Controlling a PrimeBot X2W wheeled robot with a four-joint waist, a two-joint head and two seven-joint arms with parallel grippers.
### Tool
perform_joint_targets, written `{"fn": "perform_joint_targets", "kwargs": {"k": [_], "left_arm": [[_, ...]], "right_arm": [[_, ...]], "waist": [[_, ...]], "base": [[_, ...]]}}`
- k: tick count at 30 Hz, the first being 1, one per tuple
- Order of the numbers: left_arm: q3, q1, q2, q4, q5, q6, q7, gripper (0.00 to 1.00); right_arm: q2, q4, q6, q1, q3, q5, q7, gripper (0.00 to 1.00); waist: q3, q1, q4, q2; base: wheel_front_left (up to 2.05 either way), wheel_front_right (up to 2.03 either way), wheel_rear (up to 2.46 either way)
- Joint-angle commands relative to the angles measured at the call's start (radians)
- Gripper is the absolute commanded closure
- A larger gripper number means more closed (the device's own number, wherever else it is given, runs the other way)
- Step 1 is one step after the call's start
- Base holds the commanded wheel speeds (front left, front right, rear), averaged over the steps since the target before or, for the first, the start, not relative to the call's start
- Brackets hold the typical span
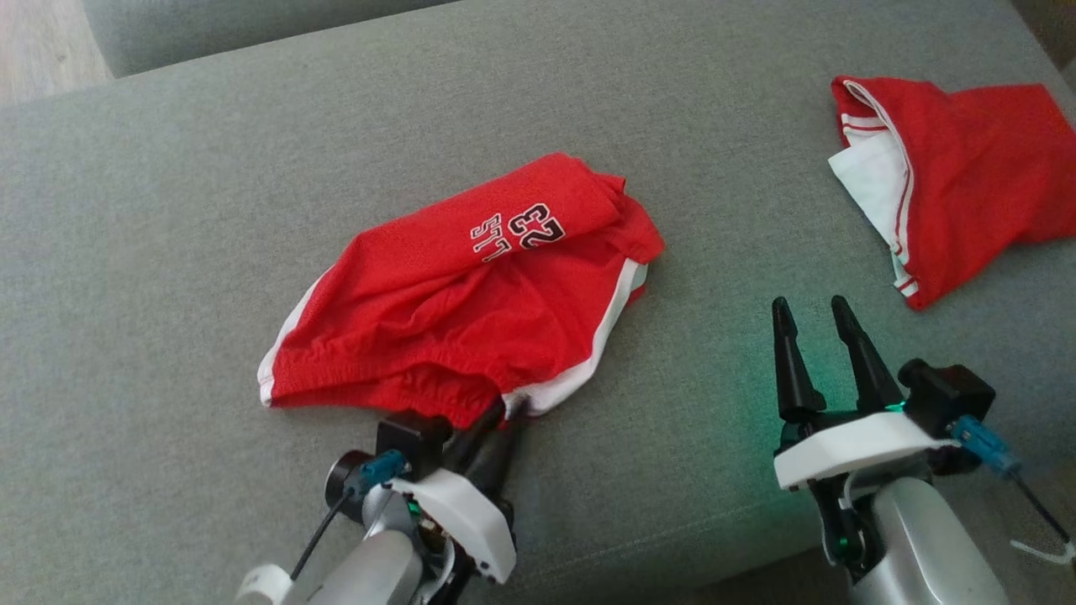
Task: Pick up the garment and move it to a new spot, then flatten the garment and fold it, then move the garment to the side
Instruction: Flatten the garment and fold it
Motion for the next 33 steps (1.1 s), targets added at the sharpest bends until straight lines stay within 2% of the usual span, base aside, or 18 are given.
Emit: {"fn": "perform_joint_targets", "kwargs": {"k": [1,8,13,14,22,29,30,31,32,33], "left_arm": [[0.028,-0.049,0.002,-0.023,-0.011,0.010,-0.012,1.00],[0.116,-0.057,0.002,-0.146,0.006,0.045,-0.012,1.00],[0.246,-0.062,0.002,-0.212,0.032,0.072,-0.012,1.00],[0.300,-0.066,0.010,-0.216,0.051,0.073,-0.012,1.00],[0.468,-0.093,0.059,-0.139,0.085,0.070,-0.012,1.00],[0.544,-0.138,0.072,-0.032,0.097,0.084,-0.012,1.00],[0.549,-0.148,0.073,-0.009,0.097,0.085,-0.012,0.93],[0.556,-0.160,0.075,0.005,0.101,0.089,-0.012,0.52],[0.556,-0.168,0.078,0.024,0.108,0.091,-0.012,0.00],[0.561,-0.177,0.077,0.039,0.108,0.093,-0.012,0.00]], "right_arm": [[-0.001,-0.033,0.007,-0.031,0.022,0.005,-0.011,0.00],[-0.001,-0.030,0.007,-0.029,-0.011,0.004,-0.011,0.00],[-0.001,-0.024,0.007,-0.024,-0.026,0.001,-0.011,0.00],[-0.001,-0.023,0.007,-0.025,-0.027,0.003,-0.011,0.00],[0.000,-0.018,0.007,-0.033,-0.018,0.011,-0.011,0.00],[0.000,-0.016,0.007,-0.043,-0.003,0.013,-0.011,0.00],[0.000,-0.015,0.007,-0.044,0.001,0.014,-0.011,0.00],[0.000,-0.015,0.007,-0.046,0.004,0.015,-0.011,0.00],[0.000,-0.015,0.007,-0.048,0.008,0.016,-0.011,0.00],[0.000,-0.014,0.007,-0.049,0.012,0.018,-0.011,0.00]], "waist": [[0.002,0.0000,0.001,0.0000],[-0.007,0.0000,0.043,0.0000],[-0.026,0.0000,0.099,0.0000],[-0.032,0.0000,0.118,0.0000],[-0.032,0.0000,0.161,0.0000],[-0.023,0.0000,0.164,0.0000],[-0.021,0.0000,0.163,0.0000],[-0.019,0.0000,0.162,0.0000],[-0.018,0.0000,0.161,0.0000],[-0.017,0.0000,0.160,0.0000]], "base": [[0.00,0.00,0.00],[0.00,0.00,0.00],[0.00,0.00,0.00],[0.00,0.00,0.00],[0.00,0.00,0.00],[0.00,0.00,0.00],[0.00,0.00,0.00],[0.00,0.00,0.00],[0.00,0.00,0.00],[0.00,0.00,0.00]]}}
